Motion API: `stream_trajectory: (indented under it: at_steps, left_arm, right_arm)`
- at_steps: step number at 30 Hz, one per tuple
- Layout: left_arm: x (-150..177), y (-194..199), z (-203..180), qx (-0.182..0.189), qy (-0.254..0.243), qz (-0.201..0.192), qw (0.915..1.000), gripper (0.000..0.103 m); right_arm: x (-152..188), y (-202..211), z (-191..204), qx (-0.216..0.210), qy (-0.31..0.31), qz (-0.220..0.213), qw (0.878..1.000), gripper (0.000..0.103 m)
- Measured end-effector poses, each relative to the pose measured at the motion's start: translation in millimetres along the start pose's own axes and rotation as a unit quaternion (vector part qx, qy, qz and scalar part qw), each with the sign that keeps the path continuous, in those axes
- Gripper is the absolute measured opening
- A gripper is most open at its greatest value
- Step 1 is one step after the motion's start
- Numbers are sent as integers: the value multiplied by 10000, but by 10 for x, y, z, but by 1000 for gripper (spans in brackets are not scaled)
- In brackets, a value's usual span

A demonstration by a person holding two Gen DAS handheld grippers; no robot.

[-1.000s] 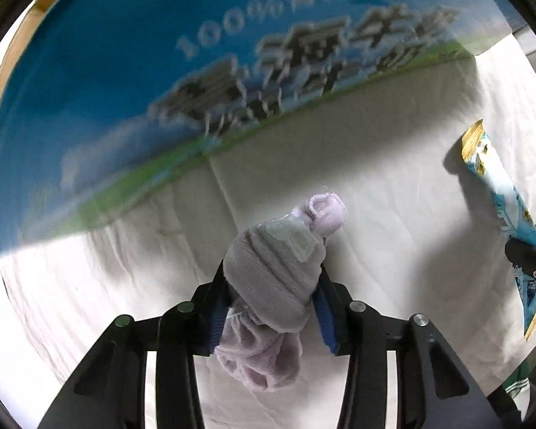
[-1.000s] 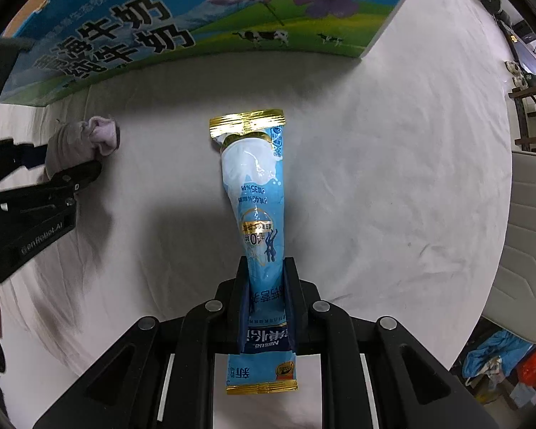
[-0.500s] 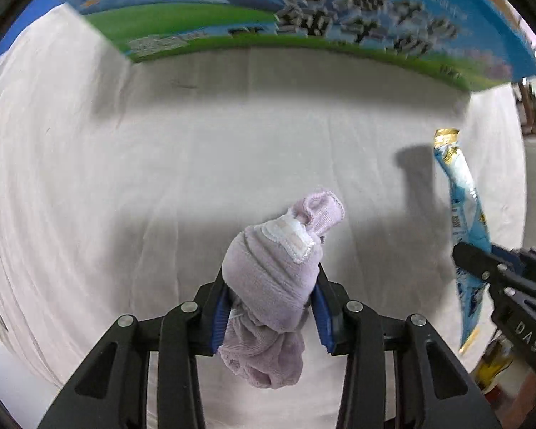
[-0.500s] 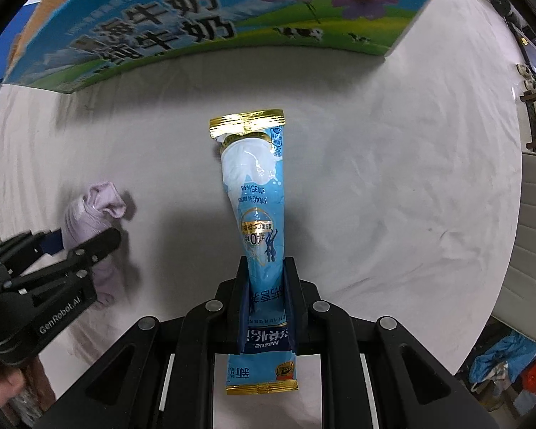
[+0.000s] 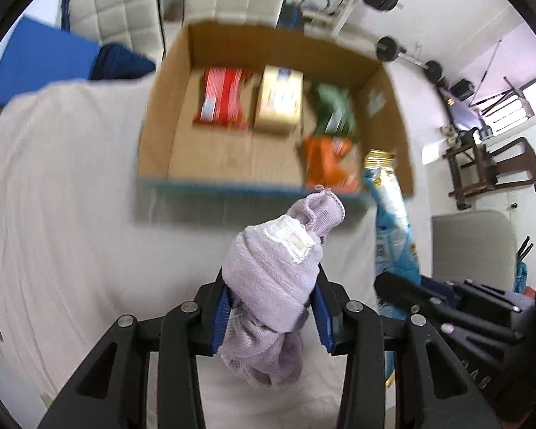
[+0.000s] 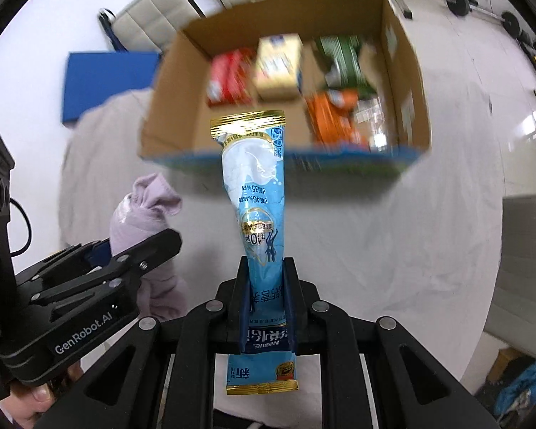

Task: Organize soft objects
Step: 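Carry the sock with left tool while right tool carries the tube pack into the box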

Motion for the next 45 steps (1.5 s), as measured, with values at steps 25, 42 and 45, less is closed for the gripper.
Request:
stream_trajectory:
  at_steps: [25,42,45]
  left_arm:
    - [-1358,-1066,259,-66,287,499,9983,37]
    - [-1250,-1813,367,-158,352,1242,9915,46]
    - [-1224,-1786,383,-162,384,1198,9919,46]
  right_arm:
    - [-1504,-670,-279,363,-1277,-629,9892,17]
    - [-1534,-1442,-613,537,-1558,-145,9862,31]
    - [-1519,-1433,-587,530,-1448,-119,9880,52]
Point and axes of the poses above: each gripper's, at about its wrist camera, not at the fingertips, and y roughly against the way its jaws point, z to its left, x to its underside, the point moved 3 cm from there along -y, roughly the way its jaws point, and after that the axes turned 10 degrees about -x, right-handed, at the moved point
